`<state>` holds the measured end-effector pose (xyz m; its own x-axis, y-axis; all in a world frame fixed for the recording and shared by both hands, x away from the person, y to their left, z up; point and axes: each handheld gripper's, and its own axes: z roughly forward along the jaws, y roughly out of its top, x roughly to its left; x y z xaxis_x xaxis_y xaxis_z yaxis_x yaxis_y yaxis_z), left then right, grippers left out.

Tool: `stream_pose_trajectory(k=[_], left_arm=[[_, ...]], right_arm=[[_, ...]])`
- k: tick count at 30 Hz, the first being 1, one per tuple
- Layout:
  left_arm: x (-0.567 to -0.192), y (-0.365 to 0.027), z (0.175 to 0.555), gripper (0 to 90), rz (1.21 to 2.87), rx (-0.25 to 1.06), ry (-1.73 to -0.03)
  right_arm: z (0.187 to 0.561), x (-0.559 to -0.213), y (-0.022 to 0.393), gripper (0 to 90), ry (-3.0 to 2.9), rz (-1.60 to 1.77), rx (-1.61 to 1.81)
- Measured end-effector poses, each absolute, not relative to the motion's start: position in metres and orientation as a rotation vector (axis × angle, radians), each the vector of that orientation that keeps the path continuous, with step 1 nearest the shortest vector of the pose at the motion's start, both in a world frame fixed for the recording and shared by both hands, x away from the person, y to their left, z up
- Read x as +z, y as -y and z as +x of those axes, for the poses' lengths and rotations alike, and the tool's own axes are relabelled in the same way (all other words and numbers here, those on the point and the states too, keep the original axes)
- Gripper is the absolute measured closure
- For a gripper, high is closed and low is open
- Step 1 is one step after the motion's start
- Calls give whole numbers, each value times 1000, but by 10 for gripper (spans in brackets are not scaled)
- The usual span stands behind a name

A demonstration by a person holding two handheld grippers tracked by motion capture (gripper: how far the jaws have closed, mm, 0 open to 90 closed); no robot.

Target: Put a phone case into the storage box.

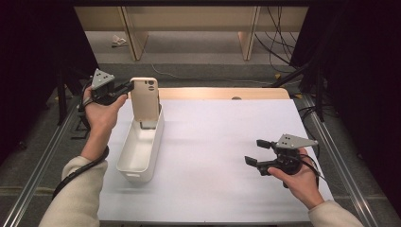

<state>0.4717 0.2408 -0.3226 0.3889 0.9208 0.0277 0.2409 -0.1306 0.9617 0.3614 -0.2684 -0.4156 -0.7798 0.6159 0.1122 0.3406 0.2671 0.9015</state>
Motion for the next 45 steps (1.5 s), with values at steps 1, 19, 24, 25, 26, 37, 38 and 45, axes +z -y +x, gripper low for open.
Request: stream_pose_trajectory(k=[1,19,24,25,26,37,38,45], left_arm=[[-323,-241,472,832,1622,830,-1052],[-332,-243,479,832,1641,830,-1064],[-337,-243,483,832,1661,823,-1062],[-338,-243,484,832,1665,819,-1064],[-339,-243,485,832,1667,816,-1065],[-355,-245,488,831,1683,772,-1070],[-358,-246,489,831,1682,768,-1072],[-369,-249,491,831,1691,754,-1070]], right_arm=[[361,-416,268,181,-2279,884,1519],[361,-416,268,181,-2283,883,1518],[362,-416,268,182,-2283,884,1518],[362,-416,268,182,-2284,885,1518],[362,-416,268,182,-2284,886,1518],[362,-417,268,183,-2287,889,1517],[362,-417,268,183,-2287,889,1517],[362,-417,267,183,-2290,888,1514]])
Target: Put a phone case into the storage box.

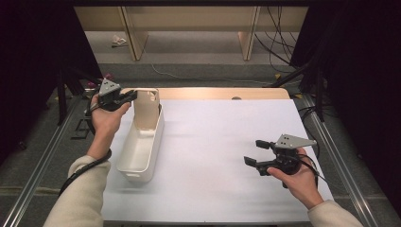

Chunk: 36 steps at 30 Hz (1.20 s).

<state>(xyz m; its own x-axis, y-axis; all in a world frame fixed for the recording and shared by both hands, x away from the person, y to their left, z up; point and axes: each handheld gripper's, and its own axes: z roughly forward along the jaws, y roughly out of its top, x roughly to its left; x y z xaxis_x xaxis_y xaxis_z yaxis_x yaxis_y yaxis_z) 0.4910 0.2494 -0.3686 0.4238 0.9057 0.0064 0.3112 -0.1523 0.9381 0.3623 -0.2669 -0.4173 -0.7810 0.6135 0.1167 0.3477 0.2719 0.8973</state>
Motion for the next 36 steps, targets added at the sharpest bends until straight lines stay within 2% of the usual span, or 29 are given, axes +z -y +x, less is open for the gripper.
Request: stream_pose_trajectory(k=[23,36], left_arm=[[-395,-250,502,822,1720,729,-1099],[-394,-245,511,738,1761,800,-1168]], right_arm=[[362,-417,267,183,-2289,889,1515],[362,-417,267,183,-2291,885,1514]])
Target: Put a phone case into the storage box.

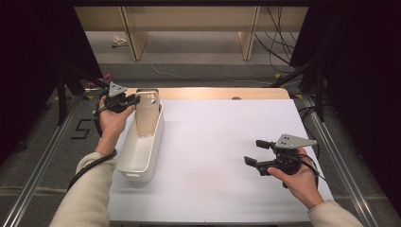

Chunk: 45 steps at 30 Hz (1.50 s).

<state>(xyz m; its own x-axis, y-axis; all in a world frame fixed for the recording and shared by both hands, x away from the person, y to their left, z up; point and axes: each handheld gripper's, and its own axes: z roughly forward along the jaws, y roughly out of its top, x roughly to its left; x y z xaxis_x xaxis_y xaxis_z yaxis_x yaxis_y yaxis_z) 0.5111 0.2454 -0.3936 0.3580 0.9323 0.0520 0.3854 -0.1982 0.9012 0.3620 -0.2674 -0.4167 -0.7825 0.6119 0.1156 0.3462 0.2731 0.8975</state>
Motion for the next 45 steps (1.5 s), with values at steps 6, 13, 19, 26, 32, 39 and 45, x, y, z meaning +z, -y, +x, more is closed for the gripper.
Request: stream_pose_trajectory(k=[6,13,19,26,32,39,45], left_arm=[[-395,-246,515,742,1782,827,-1184],[-393,-245,517,706,1816,871,-1200],[-390,-242,515,683,1820,884,-1193],[-382,-237,503,487,1793,841,-1221],[-375,-235,486,258,1808,829,-1223],[-367,-231,464,192,1802,747,-1192],[-359,-225,444,99,1789,742,-1155]], right_arm=[[362,-417,267,183,-2291,885,1515],[362,-417,267,183,-2291,884,1514],[362,-417,267,183,-2290,884,1515],[362,-417,267,183,-2293,885,1513],[362,-417,267,183,-2293,885,1511],[363,-417,267,183,-2292,887,1506],[363,-416,268,183,-2288,890,1505]])
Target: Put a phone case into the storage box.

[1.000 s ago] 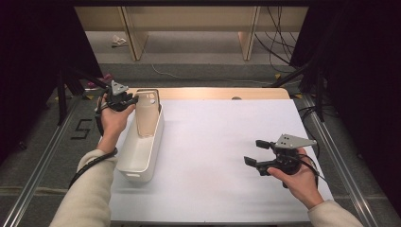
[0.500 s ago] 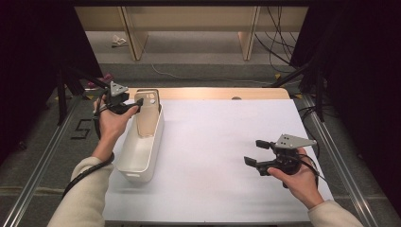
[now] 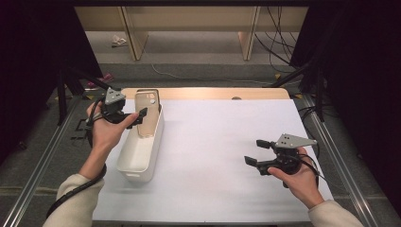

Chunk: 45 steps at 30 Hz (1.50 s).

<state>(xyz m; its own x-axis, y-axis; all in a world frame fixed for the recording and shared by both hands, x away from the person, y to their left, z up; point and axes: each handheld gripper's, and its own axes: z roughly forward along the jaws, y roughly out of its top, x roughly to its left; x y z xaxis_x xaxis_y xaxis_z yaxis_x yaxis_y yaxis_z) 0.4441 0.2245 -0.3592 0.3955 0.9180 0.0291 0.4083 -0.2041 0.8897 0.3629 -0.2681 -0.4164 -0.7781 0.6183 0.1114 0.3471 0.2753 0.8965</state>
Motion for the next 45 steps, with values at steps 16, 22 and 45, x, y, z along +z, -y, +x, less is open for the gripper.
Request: stream_pose_trajectory(k=[16,22,45], left_arm=[[-372,-201,394,0,1814,653,-1031],[-377,-193,383,0,1820,641,-1013],[-394,-174,349,0,1834,618,-909]], right_arm=[[364,-417,269,183,-2290,896,1504],[364,-417,269,183,-2287,899,1503],[364,-417,269,184,-2290,892,1502]])
